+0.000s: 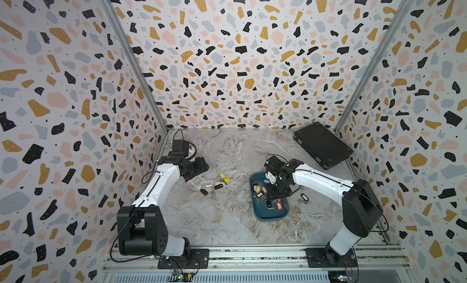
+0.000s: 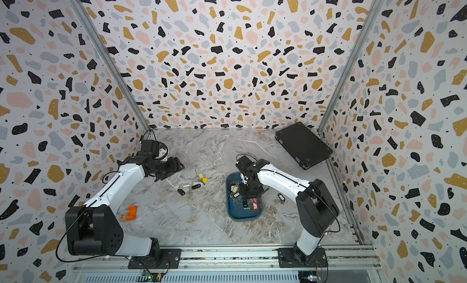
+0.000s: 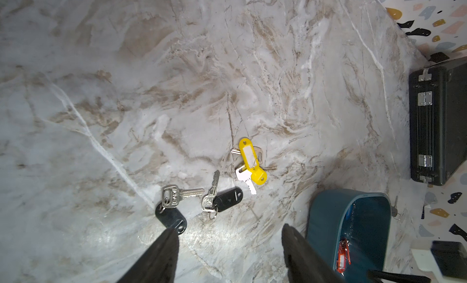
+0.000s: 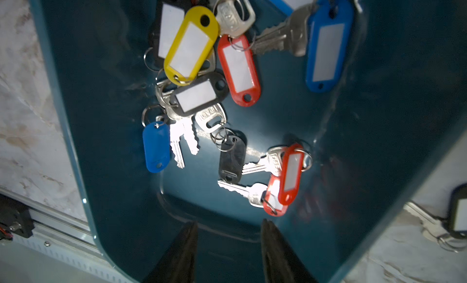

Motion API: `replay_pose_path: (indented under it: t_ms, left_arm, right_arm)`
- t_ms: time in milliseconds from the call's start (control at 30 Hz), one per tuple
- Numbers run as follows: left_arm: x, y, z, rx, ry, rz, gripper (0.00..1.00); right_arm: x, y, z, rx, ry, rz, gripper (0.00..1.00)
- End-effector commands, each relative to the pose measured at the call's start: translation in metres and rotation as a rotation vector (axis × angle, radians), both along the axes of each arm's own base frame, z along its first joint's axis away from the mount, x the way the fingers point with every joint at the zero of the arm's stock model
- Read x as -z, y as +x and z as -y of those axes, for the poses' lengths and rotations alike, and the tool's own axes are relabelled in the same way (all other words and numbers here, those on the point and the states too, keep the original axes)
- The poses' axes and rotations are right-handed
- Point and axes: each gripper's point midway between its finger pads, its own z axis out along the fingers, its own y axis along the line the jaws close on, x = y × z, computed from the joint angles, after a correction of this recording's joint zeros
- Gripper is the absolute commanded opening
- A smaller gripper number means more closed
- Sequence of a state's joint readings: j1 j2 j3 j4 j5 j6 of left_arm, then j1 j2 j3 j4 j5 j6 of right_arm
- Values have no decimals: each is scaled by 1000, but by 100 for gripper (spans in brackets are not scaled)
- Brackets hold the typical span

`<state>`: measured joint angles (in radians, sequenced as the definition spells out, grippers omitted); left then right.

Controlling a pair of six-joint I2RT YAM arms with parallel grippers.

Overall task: Take the keys out of the storage box
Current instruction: Pick up the key from the storage box.

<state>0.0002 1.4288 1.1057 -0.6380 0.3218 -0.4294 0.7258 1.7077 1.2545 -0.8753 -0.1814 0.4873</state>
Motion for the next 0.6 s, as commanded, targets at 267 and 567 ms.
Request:
replay_pose_path:
  t_ms: [267,567]
  left_arm:
    - [-8,2,10,45,-51,40,69]
    - [-10,2,13,54,-67,46,69]
  right_arm:
    - [24,2,-25,55,29,-43,47]
    - [37,12,-24,141,-1,-24,49]
